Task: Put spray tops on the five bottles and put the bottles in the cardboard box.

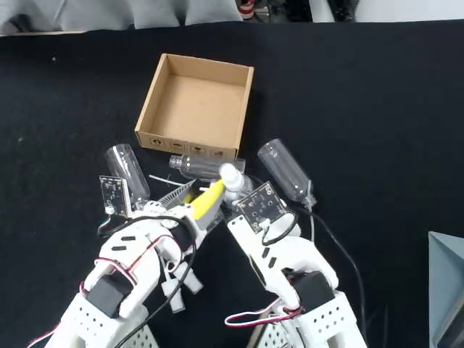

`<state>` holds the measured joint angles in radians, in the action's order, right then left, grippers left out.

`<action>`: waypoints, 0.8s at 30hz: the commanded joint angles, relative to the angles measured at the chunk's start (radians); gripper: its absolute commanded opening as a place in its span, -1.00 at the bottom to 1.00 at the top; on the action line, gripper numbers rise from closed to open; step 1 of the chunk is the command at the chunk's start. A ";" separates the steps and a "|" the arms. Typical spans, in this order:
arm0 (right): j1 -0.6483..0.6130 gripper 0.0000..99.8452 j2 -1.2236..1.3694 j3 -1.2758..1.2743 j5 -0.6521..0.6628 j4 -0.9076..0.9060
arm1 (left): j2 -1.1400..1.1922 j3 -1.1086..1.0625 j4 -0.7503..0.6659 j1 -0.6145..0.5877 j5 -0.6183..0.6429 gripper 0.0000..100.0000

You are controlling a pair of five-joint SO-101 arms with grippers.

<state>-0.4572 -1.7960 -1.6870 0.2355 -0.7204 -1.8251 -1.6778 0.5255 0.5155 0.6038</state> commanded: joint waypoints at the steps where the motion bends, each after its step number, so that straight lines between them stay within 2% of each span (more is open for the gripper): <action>1: -0.020 -0.94 -0.097 0.005 -0.005 0.003 | 0.003 0.028 0.026 0.022 -0.020 -0.62; 10: -0.018 -0.94 -0.104 0.005 -0.005 -0.006 | 0.003 0.059 0.026 -0.088 -0.020 -0.62; 18: -0.018 -0.93 -0.107 0.005 -0.006 0.000 | 0.003 0.147 0.026 -0.340 -0.028 -0.62; 22: -0.018 -0.93 -0.107 0.005 -0.006 0.005 | 0.003 0.166 0.026 -0.406 -0.040 -0.62; 24: -0.018 -0.93 -0.107 0.005 -0.006 0.005 | 0.003 0.148 0.026 -0.441 -0.091 -0.62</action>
<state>-0.4603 -1.7960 -1.6870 0.2371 -0.7311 -1.8098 -1.5812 0.5516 0.1396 0.5823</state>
